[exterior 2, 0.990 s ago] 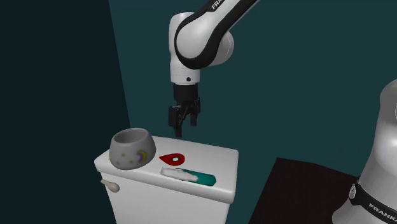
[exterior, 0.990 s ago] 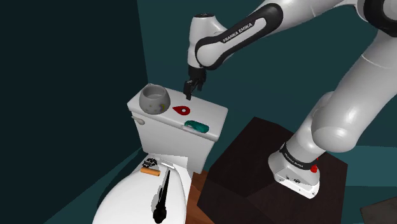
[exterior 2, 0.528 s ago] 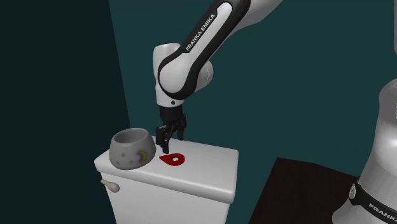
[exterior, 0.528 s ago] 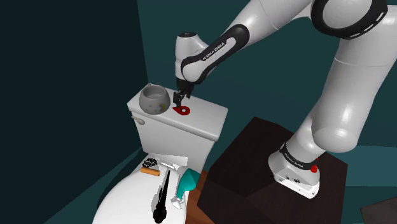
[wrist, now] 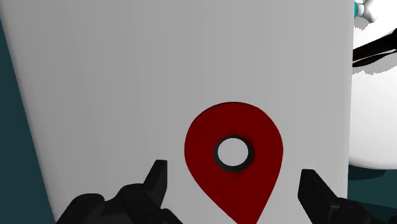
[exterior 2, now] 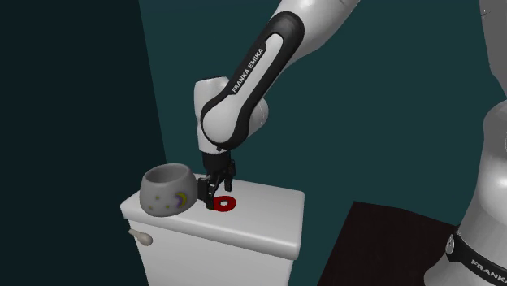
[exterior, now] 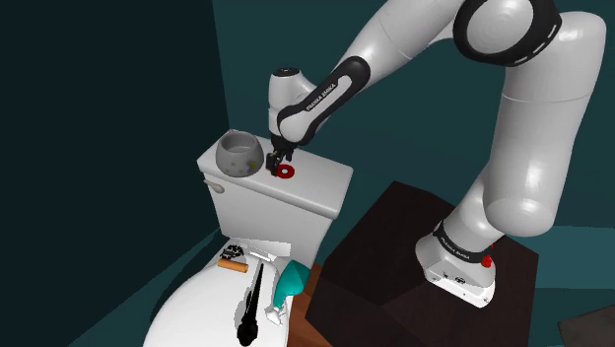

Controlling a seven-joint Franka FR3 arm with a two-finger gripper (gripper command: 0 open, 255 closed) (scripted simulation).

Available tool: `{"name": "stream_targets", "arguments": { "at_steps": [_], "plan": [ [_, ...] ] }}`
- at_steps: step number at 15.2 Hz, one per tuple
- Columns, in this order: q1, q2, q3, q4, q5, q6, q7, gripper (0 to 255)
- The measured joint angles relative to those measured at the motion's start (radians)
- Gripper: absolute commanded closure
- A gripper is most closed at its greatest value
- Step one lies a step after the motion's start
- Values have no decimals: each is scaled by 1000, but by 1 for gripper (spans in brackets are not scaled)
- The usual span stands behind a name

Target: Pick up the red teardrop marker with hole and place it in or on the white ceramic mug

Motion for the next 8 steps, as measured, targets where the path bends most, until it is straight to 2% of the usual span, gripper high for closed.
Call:
{"name": "stream_targets", "arguments": {
  "at_steps": [6, 7, 8],
  "plan": [
    [1, 8, -1, 0, -1, 8, 1, 0],
    [1, 8, -1, 0, -1, 8, 1, 255],
    [1, 7, -1, 0, -1, 8, 1, 255]
  ]
}}
